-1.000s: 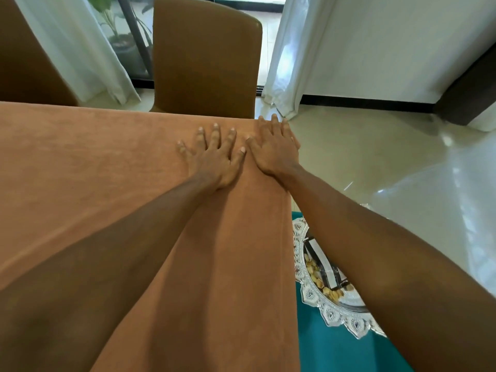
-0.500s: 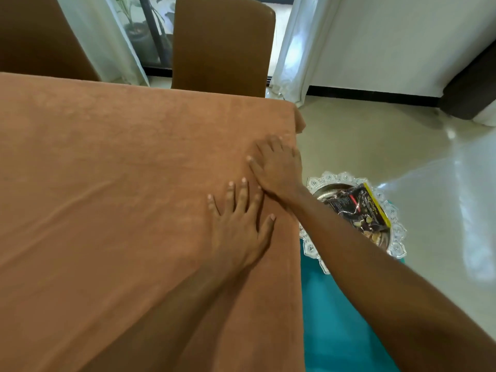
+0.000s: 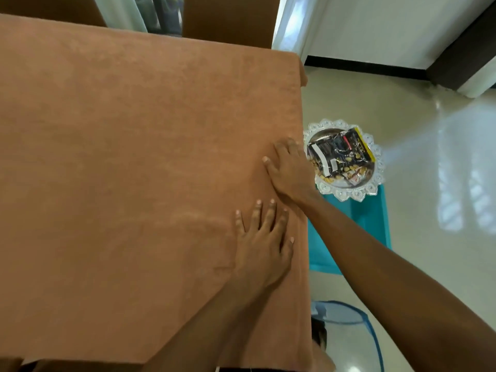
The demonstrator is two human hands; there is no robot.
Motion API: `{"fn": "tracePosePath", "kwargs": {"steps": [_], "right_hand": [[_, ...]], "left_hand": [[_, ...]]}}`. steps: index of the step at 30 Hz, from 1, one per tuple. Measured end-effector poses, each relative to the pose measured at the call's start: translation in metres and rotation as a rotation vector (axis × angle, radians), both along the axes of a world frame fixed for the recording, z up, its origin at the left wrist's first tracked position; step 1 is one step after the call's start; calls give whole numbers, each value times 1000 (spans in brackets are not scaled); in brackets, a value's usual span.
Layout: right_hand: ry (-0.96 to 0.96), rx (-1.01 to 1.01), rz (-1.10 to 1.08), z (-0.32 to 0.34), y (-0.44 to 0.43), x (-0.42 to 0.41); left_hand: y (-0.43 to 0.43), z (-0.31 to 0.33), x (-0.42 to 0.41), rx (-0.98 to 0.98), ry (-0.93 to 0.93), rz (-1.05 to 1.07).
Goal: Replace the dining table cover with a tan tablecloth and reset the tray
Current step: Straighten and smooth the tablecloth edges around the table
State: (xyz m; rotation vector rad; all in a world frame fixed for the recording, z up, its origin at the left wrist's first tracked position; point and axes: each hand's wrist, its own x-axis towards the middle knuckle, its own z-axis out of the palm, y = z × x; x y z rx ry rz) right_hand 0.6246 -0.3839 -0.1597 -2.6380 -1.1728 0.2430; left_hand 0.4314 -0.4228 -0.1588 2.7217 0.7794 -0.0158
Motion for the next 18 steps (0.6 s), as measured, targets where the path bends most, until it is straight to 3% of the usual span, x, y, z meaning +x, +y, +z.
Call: {"fn": "tracePosePath", "kwargs": {"steps": [6, 18], "right_hand": [[-3, -13, -32, -10, -32, -39], [38, 1, -40, -10, -32, -40]], "left_hand": [[9, -5, -53, 56, 48, 129], [-56, -16, -111, 104, 3, 58]]}}
